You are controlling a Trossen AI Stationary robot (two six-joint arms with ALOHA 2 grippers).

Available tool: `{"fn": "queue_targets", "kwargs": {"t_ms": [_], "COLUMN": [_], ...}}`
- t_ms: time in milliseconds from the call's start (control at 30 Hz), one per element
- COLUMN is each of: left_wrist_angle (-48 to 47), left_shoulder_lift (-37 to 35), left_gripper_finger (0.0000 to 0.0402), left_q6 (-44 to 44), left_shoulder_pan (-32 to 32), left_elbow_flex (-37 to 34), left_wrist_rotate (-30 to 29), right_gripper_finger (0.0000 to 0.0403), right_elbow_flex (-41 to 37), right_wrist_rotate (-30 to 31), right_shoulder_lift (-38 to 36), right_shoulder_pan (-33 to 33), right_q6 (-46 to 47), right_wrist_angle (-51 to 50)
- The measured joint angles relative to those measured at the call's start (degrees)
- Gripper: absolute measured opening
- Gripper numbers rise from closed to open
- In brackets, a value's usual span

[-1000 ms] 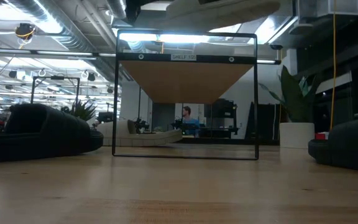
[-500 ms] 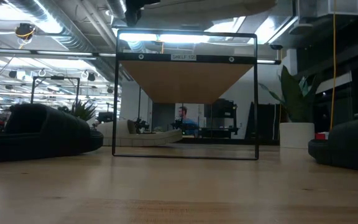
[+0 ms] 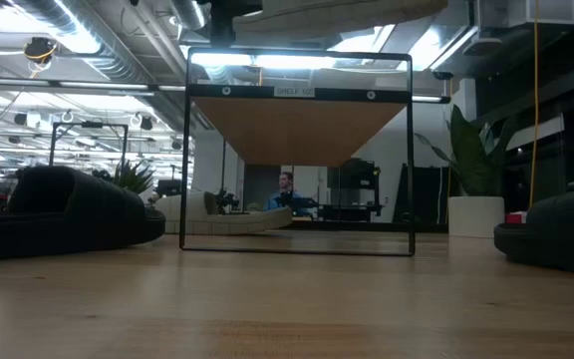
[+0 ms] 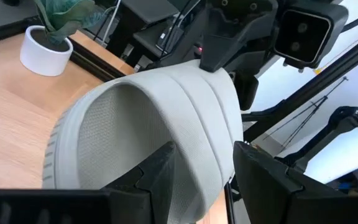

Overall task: Pick and place slides into the shelf
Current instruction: Put the right gray slide on the shelf

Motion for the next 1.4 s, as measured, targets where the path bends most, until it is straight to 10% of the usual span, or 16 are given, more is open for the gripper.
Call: {"fn": "queue_targets", "kwargs": {"t_ms": [933,1400], "left_wrist_angle": [1.3,4.2], "left_shoulder_lift": [1.4,1.4], "left_gripper_finger": [0.0148,0.0010], "left_q6": [0.4,5.0], "left_shoulder_pan": [0.0,-0.1], "left_elbow_flex": [0.0,0.0], "left_wrist_rotate": [-0.2,-0.1], "right_gripper_finger": [0.0008,0.0008], "right_elbow_flex": [0.0,0.0], "right_wrist_rotate": [0.0,0.0], "right_shoulder_lift": [0.0,-0.1], "right_shoulder_pan": [0.0,0.0], "right_q6": [-0.5,-0.3], "right_wrist_angle": [4.1,5.3]}}
